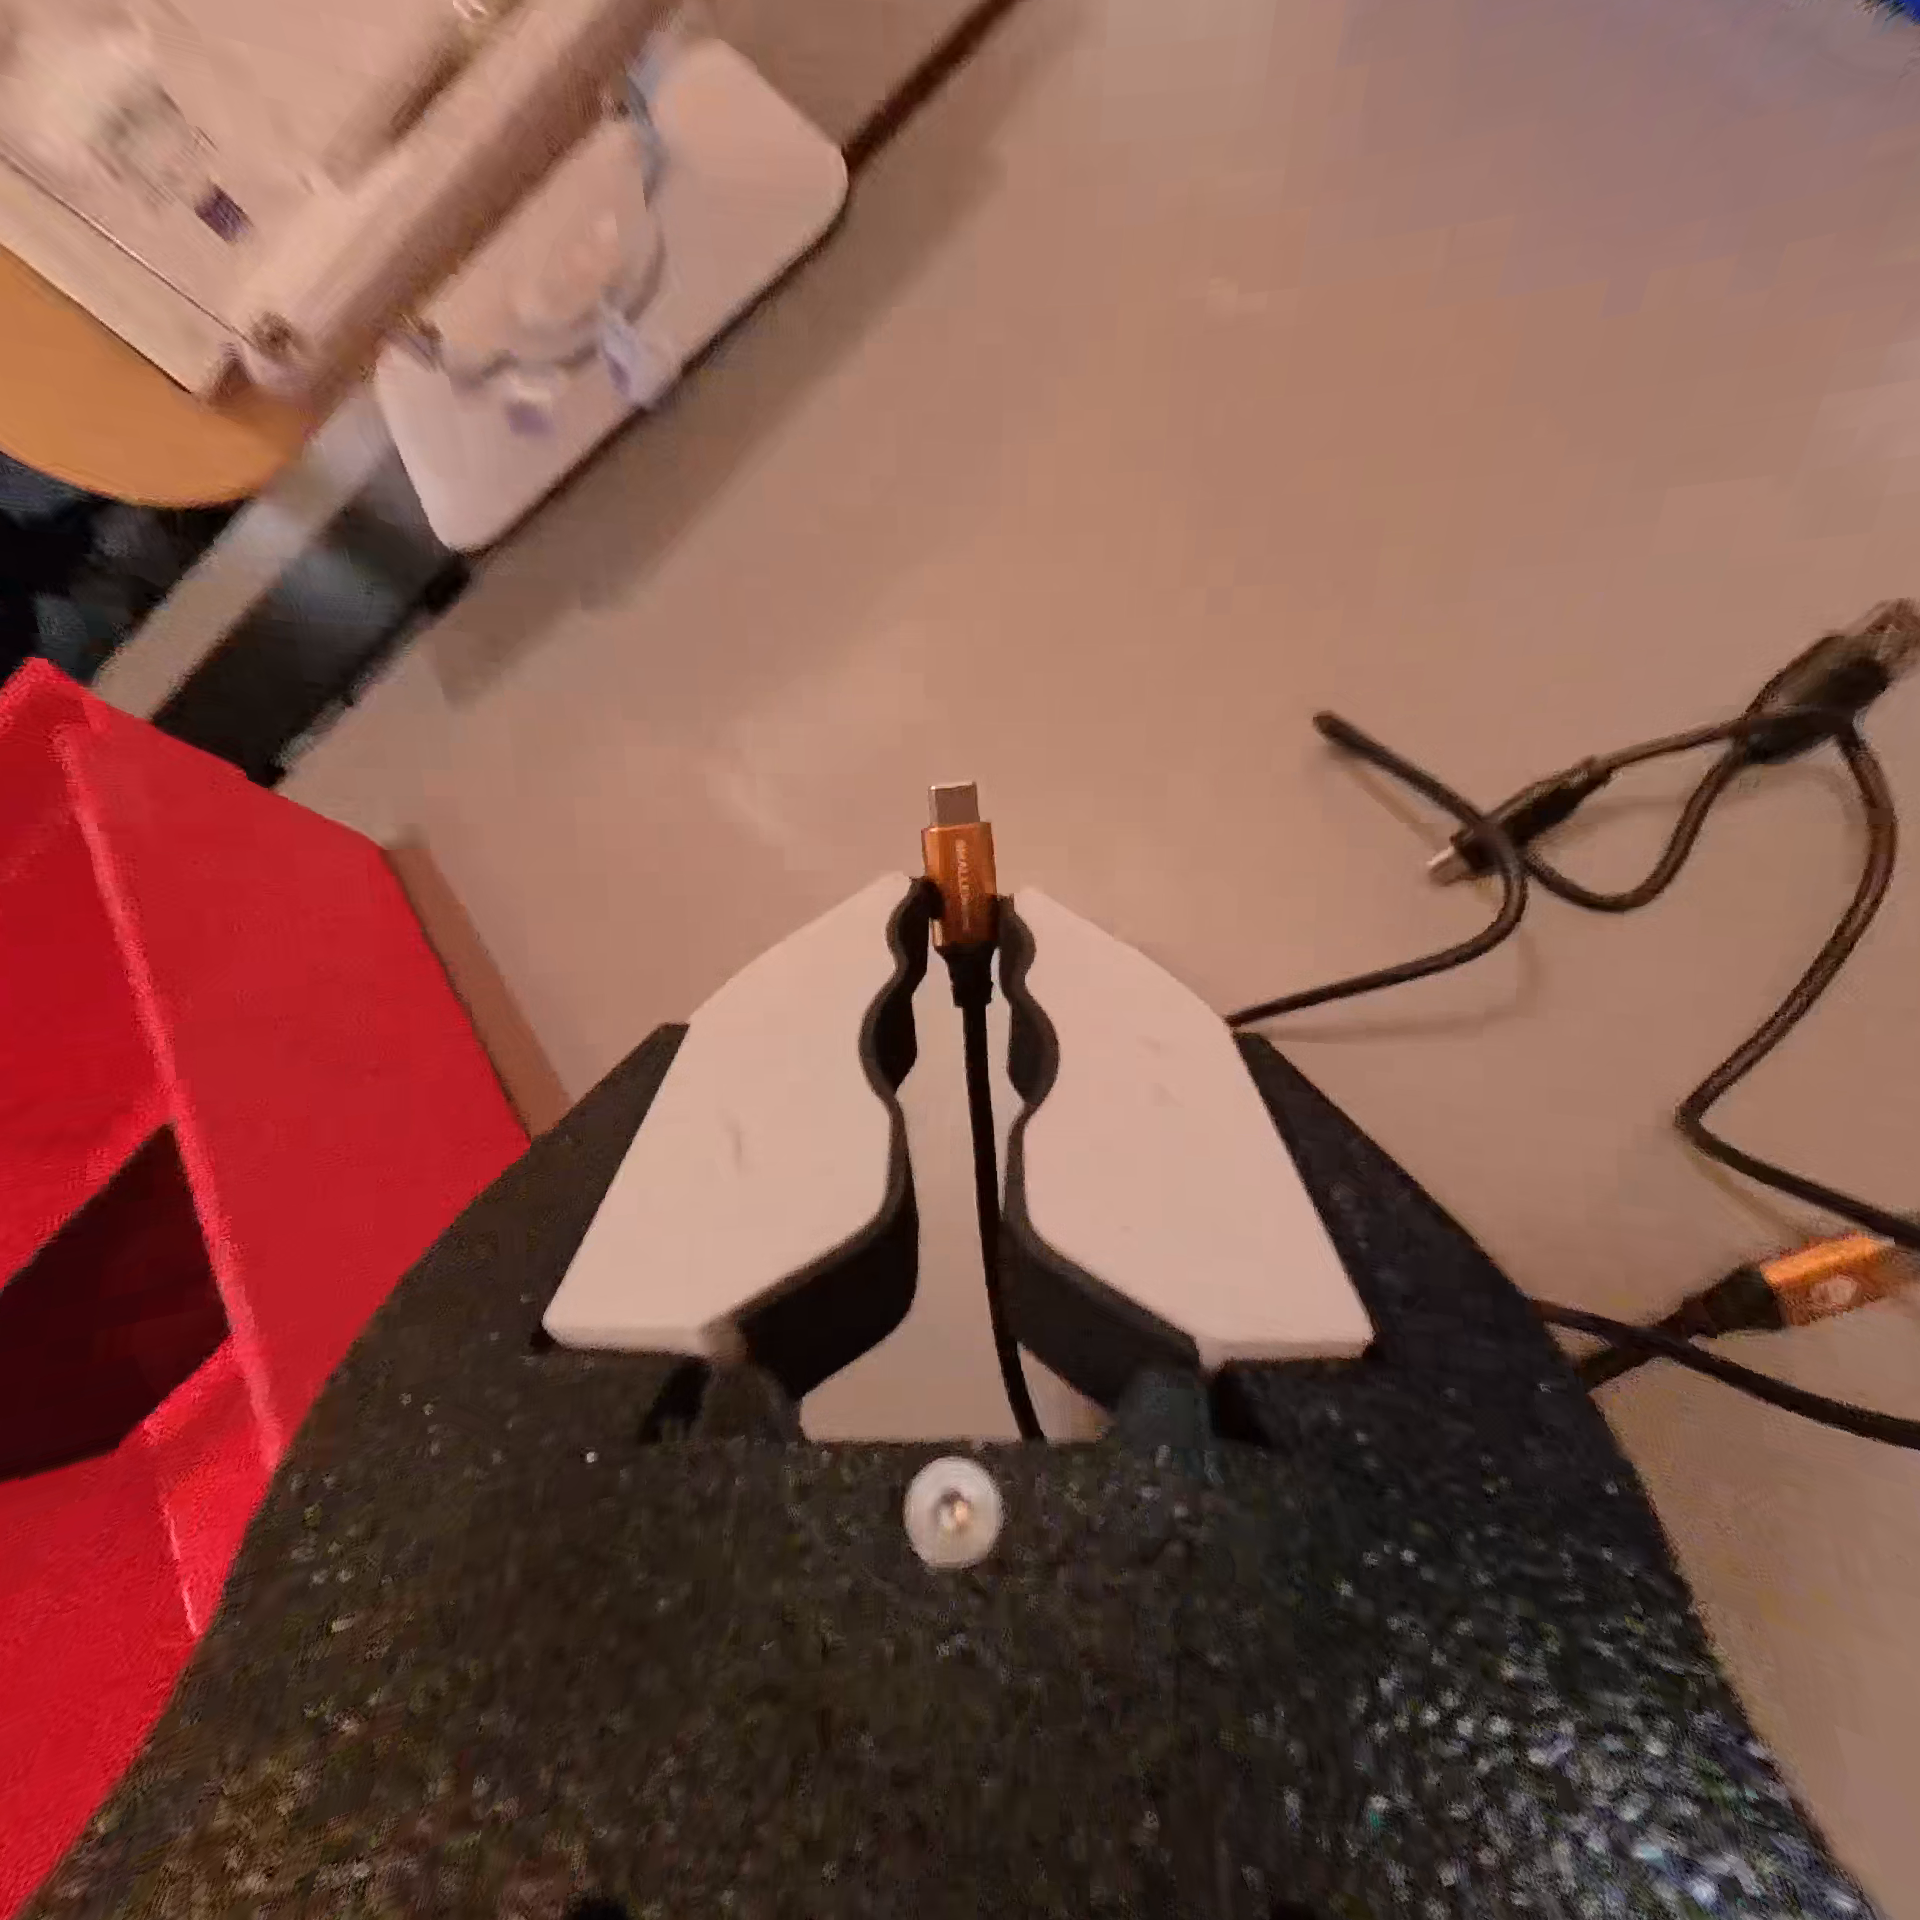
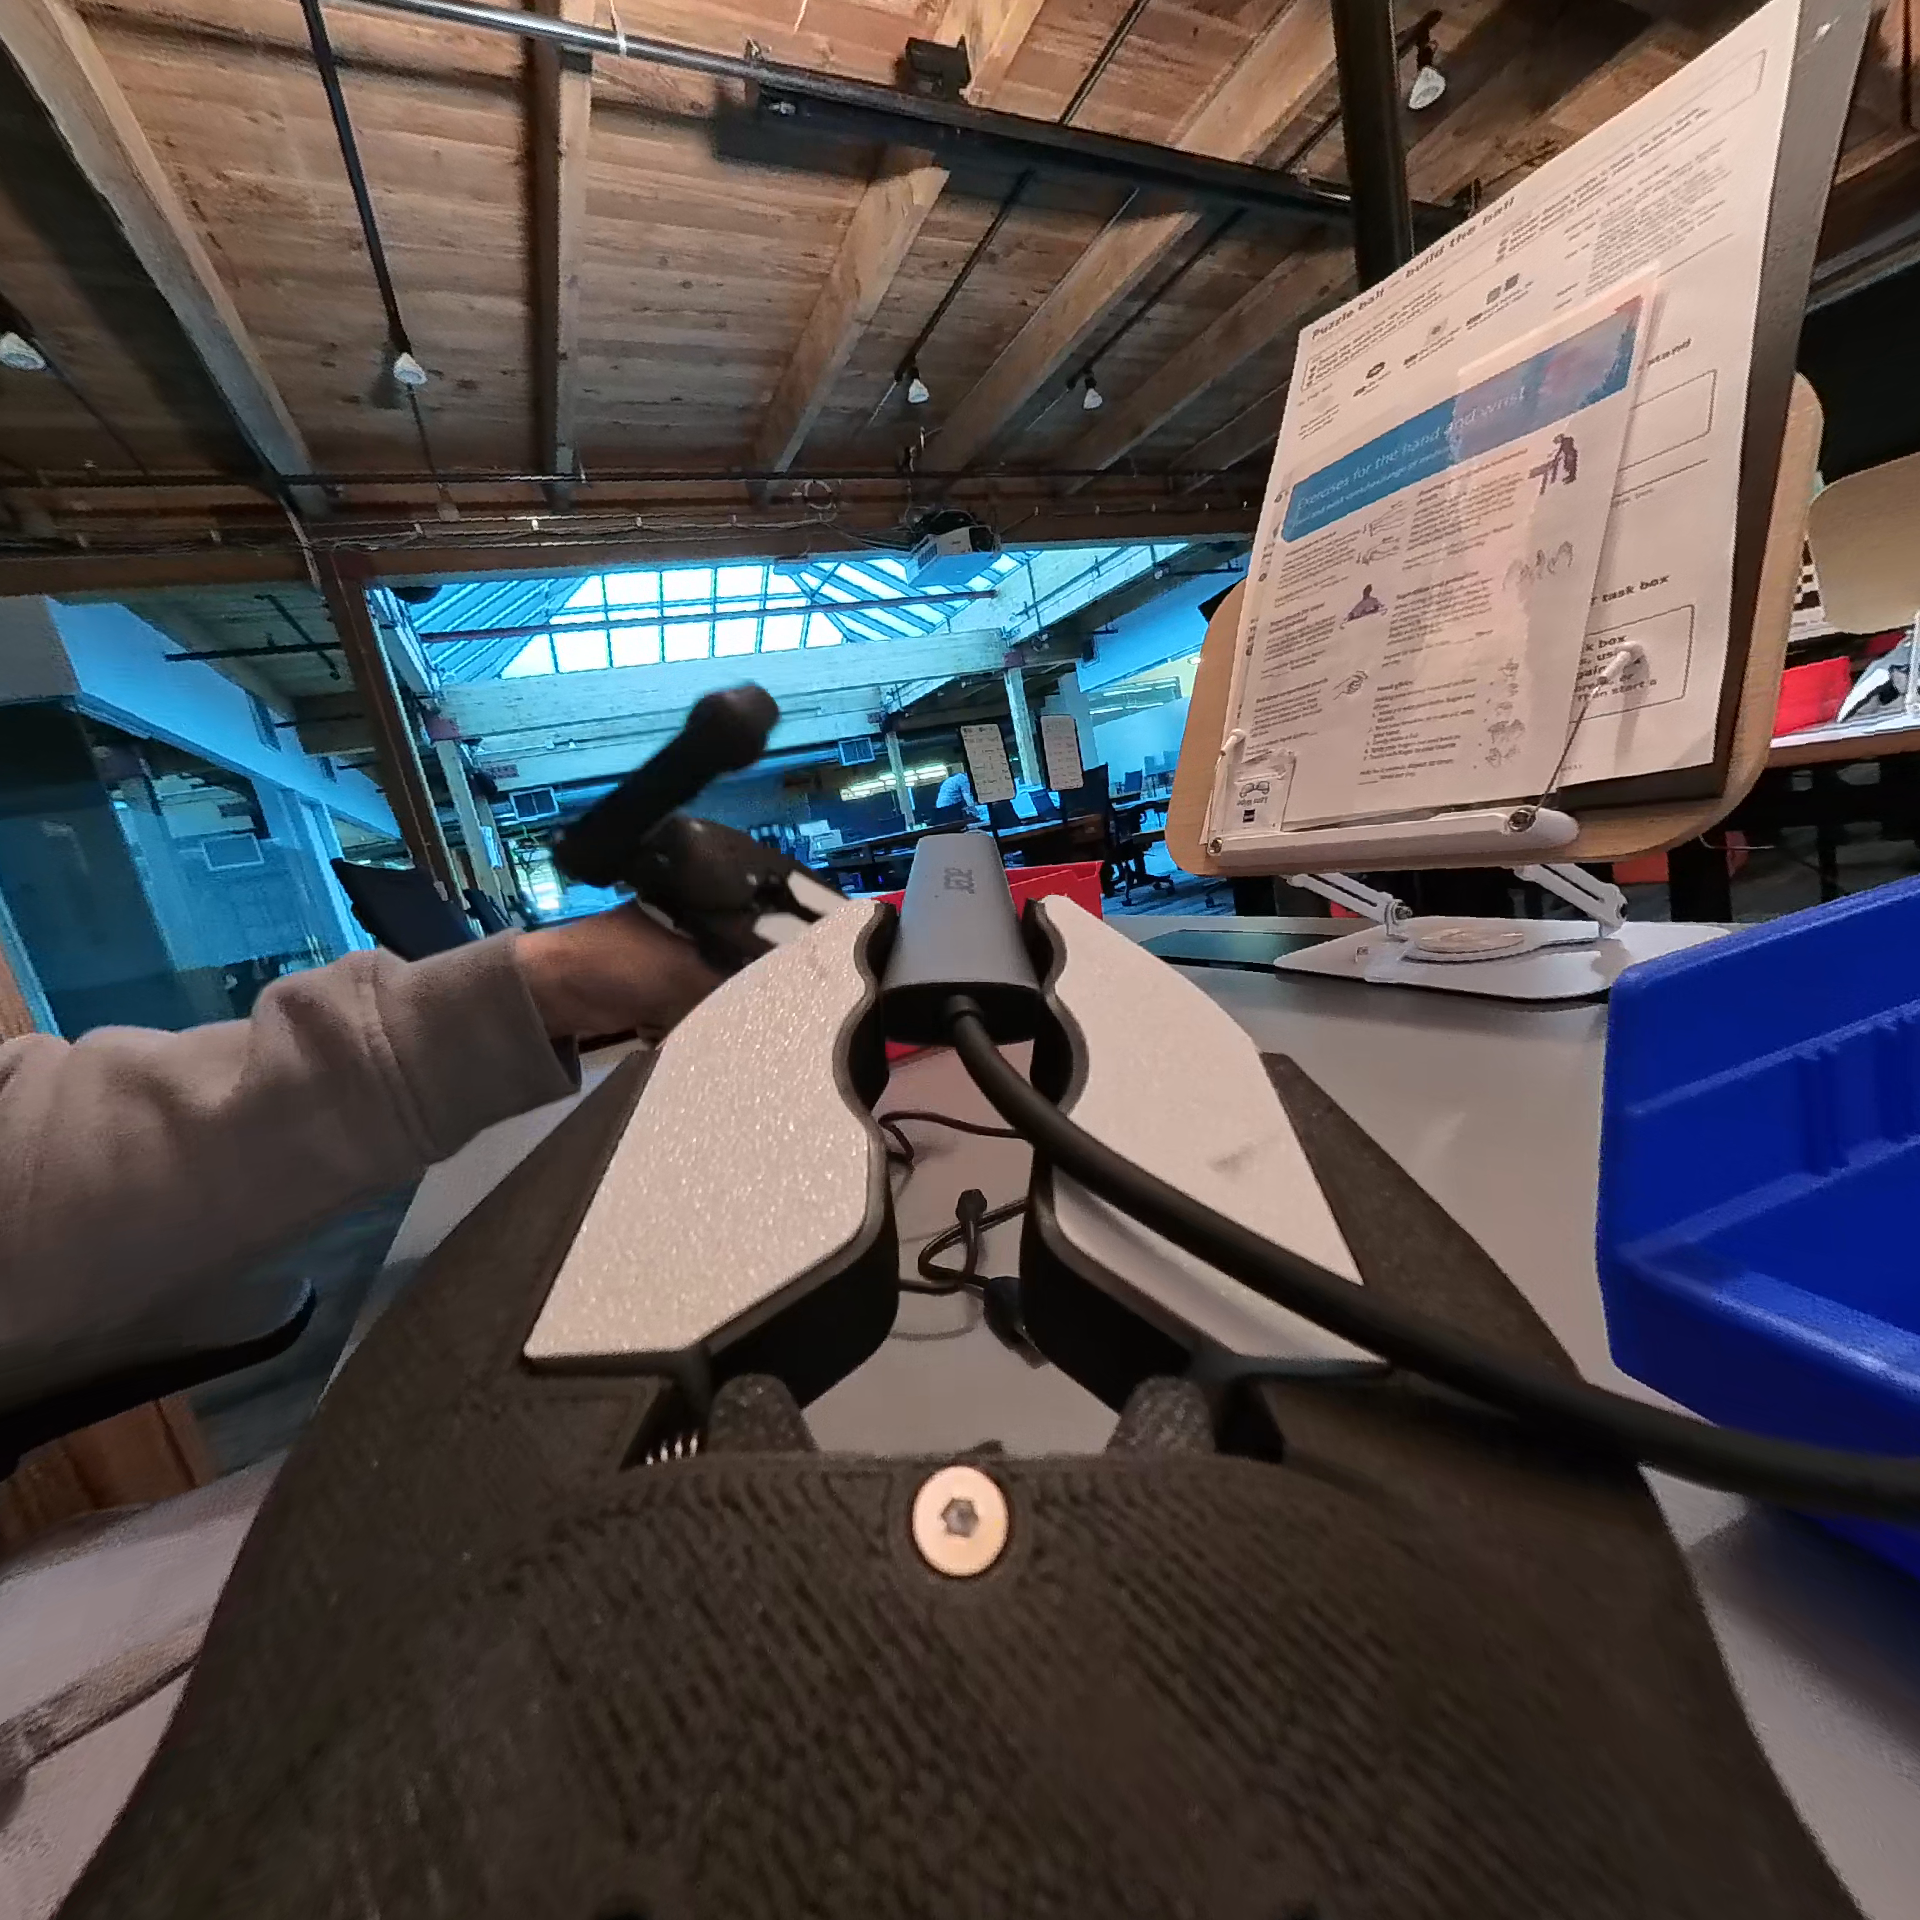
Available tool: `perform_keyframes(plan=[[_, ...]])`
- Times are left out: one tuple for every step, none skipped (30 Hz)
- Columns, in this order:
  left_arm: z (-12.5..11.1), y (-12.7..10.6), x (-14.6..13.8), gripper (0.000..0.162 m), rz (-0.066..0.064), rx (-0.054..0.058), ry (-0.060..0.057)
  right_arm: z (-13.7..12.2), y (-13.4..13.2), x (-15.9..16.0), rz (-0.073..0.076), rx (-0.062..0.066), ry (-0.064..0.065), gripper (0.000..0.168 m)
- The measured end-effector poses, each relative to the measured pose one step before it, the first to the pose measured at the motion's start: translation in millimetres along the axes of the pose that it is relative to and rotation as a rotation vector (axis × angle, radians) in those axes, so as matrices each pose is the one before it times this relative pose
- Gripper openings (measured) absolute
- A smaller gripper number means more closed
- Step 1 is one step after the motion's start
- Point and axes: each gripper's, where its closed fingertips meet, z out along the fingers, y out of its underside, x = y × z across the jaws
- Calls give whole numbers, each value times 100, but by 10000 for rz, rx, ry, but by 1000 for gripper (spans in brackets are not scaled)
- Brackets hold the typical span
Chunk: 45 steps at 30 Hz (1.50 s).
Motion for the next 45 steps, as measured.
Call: perform_keyframes(plan=[[-814,-1332,-526,12,94,600,-156,5,-8,20,-12,13,7,24],[-853,-1342,-504,12,109,602,-145,6,-5,-8,-13,1,3,24],[-872,-1330,-599,12,98,598,-229,-7,7,-31,-22,-1,-5,24],[-878,-1308,-757,12,81,561,-339,-1,-5,-17,-27,2,5,24],[-840,-1294,-650,12,134,525,-265,-18,-14,-8,-25,10,13,24],[-825,-1320,-614,12,129,497,-258,-6,-5,-5,-7,3,1,24],[-837,-1359,-711,12,148,489,-312,2,-8,16,5,4,8,24],[-839,-1453,-708,12,279,490,-279,-2,2,9,8,3,3,24],[-810,-1388,-913,12,336,414,-415,-1,-3,14,2,0,4,24],[-821,-1371,-1174,12,360,346,-580,-6,-6,11,-6,3,13,24],[-837,-1487,-1181,12,474,416,-555,-12,-19,10,-3,9,8,24],[-817,-1601,-1298,11,557,507,-616,-5,-9,12,0,11,8,24],[-790,-1624,-1498,12,632,516,-726,-9,-2,3,2,6,3,24],[-740,-1645,-1439,12,734,513,-658,-7,-8,2,-1,4,2,24],[-627,-1608,-1358,12,713,484,-524,-7,-4,-4,-8,2,2,24],[-458,-1431,-1117,12,559,351,-294,2,3,-10,-10,1,2,24],[-262,-1135,-103,11,429,156,428,-7,-4,-1,-6,2,4,24],[-154,-924,1006,12,299,55,1157,-4,-13,9,1,7,9,24],[-154,-845,1344,12,195,101,1235,-6,-14,21,7,11,5,24],[-56,-455,1990,11,61,-45,1546,-13,-22,28,10,14,13,24],[132,146,2833,12,-243,-362,2052,-24,-14,0,5,16,3,24],[458,408,2901,12,-356,-388,1942,4,-10,20,1,6,8,24],[915,510,2753,12,-126,-245,1649,4,12,8,4,-7,7,24],[1376,662,2470,12,80,-191,1322,-3,6,-1,2,-4,1,24],[1778,782,2062,12,45,-204,983,11,-1,-9,-1,-3,-7,24],[2020,831,1926,12,-74,-205,899,-2,4,12,-2,-3,8,24],[2166,729,1778,12,-126,-129,832,0,3,-4,-4,-1,2,24],[2172,474,1349,12,-147,22,586,2,3,-9,-11,1,2,24],[2066,219,1121,12,-133,138,466,-11,-10,-7,-17,7,9,24],[1943,152,1074,12,-119,127,467,-5,-4,-12,-10,4,1,24],[1769,75,682,12,-92,107,227,0,-1,-11,-1,0,-9,24],[1537,-90,473,12,-36,162,86,2,0,-7,-2,2,1,24],[1310,-80,492,12,6,128,128,-8,-3,-10,-5,1,-2,24],[1111,101,162,12,54,-43,-75,2,0,-18,-5,2,-9,24],[963,221,-132,12,96,-163,-247,4,6,15,11,-6,1,24],[818,246,40,12,95,-197,-100,17,14,8,23,-16,-13,24],[484,-227,-97,12,-18,125,-144,15,23,4,21,-14,-11,24],[196,-539,-235,12,-151,344,-160,5,5,13,12,-4,0,24],[214,-140,55,12,-188,95,67,-8,-10,-3,5,3,-6,24],[139,9,72,12,-194,27,79,0,-4,-1,8,1,-4,24],[47,-25,8,12,-197,59,34,8,3,6,8,-1,0,24],[-1,27,7,13,-224,8,39,4,6,5,11,-6,-6,24],[-70,111,-52,16,-291,-63,10,2,9,-1,12,-8,-10,24],[-70,153,-153,22,-315,-134,-43,1,2,-16,-2,0,-6,24],[-66,163,-170,25,-263,-174,-75,4,-9,-5,-4,0,-4,24]])
